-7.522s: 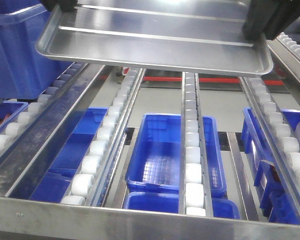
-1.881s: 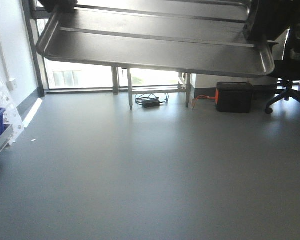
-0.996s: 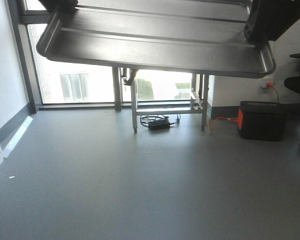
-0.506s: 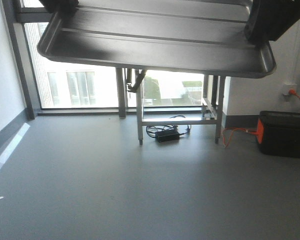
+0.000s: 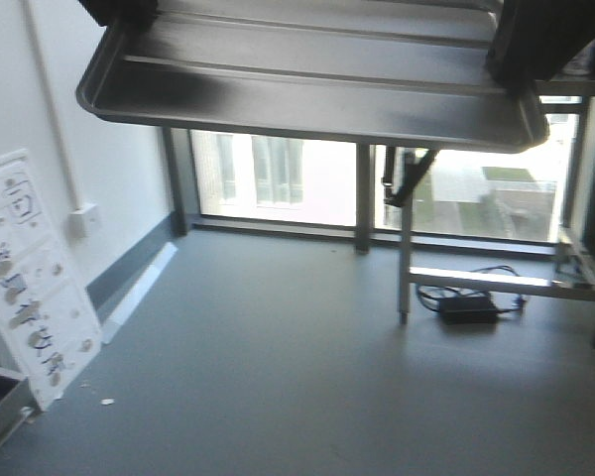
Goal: Grab silver tray and stack on right shelf
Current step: 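Hold the tray with both grippers while the base drives across the room, then carry the tray over the larger grey tray on the shelf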
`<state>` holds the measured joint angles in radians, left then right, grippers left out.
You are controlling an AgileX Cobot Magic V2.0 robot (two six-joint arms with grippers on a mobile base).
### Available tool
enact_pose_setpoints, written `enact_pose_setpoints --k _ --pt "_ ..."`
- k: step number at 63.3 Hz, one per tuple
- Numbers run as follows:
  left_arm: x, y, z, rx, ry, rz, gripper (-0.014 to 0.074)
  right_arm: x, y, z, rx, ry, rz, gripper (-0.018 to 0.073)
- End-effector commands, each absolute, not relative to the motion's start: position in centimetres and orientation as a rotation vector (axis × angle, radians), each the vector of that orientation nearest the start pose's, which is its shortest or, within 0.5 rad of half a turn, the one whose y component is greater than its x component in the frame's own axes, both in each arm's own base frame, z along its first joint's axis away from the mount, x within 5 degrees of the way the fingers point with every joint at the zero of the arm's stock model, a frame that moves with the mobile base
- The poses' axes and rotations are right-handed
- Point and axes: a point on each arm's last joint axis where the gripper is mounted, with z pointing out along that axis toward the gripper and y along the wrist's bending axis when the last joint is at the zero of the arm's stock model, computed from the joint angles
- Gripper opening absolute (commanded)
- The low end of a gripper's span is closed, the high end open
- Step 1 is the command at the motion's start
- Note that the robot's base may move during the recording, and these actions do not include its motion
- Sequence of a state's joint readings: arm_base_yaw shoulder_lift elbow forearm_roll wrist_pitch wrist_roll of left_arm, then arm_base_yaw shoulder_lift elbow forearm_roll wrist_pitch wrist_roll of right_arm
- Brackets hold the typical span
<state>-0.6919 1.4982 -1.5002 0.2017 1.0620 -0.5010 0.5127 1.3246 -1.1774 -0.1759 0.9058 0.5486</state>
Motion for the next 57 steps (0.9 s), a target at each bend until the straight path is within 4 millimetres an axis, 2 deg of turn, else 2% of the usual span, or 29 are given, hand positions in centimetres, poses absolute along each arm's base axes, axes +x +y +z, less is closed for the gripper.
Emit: enact_pose_setpoints --k 1,57 --pt "24.85 -18.16 40.40 0.294 2.397 -0.238 -0.0093 24.13 11.74 35.92 -0.076 2.434 0.196 0.0057" --pt "24.69 -18.37 40.34 0.287 2.413 -0.276 -0.0093 24.13 11.74 35.92 -0.076 2.434 0.196 0.0057"
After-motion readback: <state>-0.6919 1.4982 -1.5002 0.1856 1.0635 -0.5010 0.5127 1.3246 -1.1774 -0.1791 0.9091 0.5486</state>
